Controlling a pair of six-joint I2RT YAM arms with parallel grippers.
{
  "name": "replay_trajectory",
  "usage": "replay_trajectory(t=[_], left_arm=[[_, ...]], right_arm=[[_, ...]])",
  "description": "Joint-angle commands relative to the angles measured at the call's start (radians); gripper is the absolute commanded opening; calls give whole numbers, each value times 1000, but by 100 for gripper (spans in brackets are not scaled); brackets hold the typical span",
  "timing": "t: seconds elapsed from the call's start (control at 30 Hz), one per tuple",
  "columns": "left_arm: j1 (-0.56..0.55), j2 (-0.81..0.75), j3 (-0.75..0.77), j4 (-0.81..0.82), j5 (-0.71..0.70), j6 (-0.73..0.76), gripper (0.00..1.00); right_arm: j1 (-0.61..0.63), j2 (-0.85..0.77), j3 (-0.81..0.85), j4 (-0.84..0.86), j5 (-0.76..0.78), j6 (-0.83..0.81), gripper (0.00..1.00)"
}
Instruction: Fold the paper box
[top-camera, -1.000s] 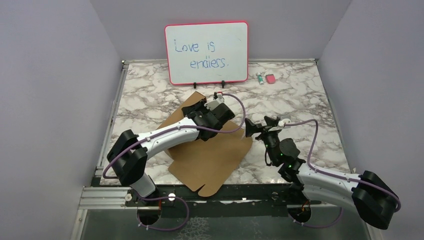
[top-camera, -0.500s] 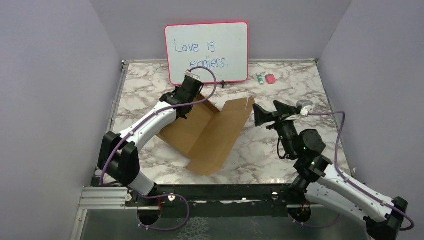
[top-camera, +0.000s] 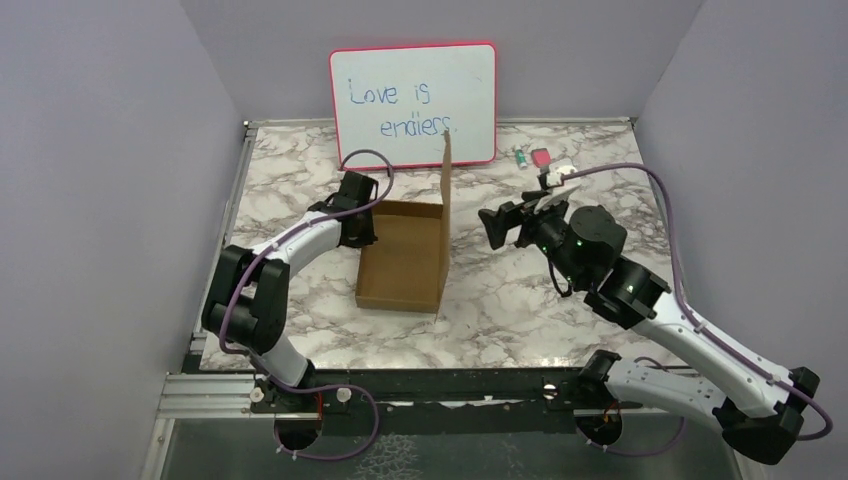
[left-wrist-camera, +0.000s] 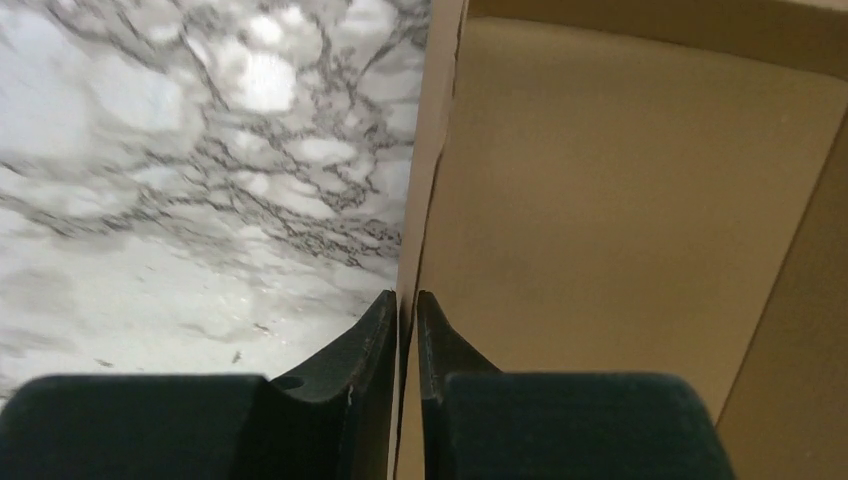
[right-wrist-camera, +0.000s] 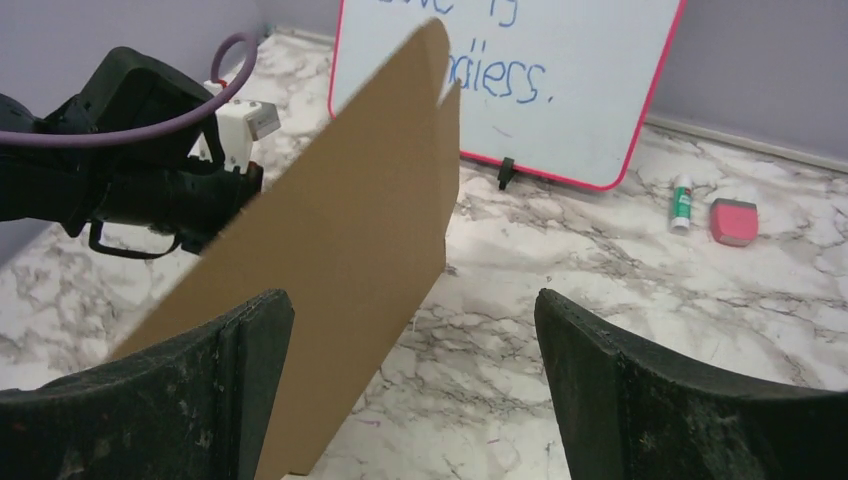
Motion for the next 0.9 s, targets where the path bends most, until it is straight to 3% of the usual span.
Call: replay_trajectory(t=[0.0, 0.23, 0.57, 0.73, 0.87], left_arm=[[16, -65, -130, 188, 131, -170, 16], [23, -149, -194, 207, 142, -168, 43], [107, -337, -94, 44, 93, -29, 75], [139, -410, -27, -36, 45, 104, 87], [155, -444, -75, -11, -22, 185, 92]], right_arm=[[-2, 79, 131, -161, -110, -29, 96], [-2, 217, 293, -280, -224, -37, 95], [0, 379, 457, -375, -337, -36, 87], [27, 471, 529, -401, -330, -30, 85], [73, 554, 603, -428, -260, -27, 85]])
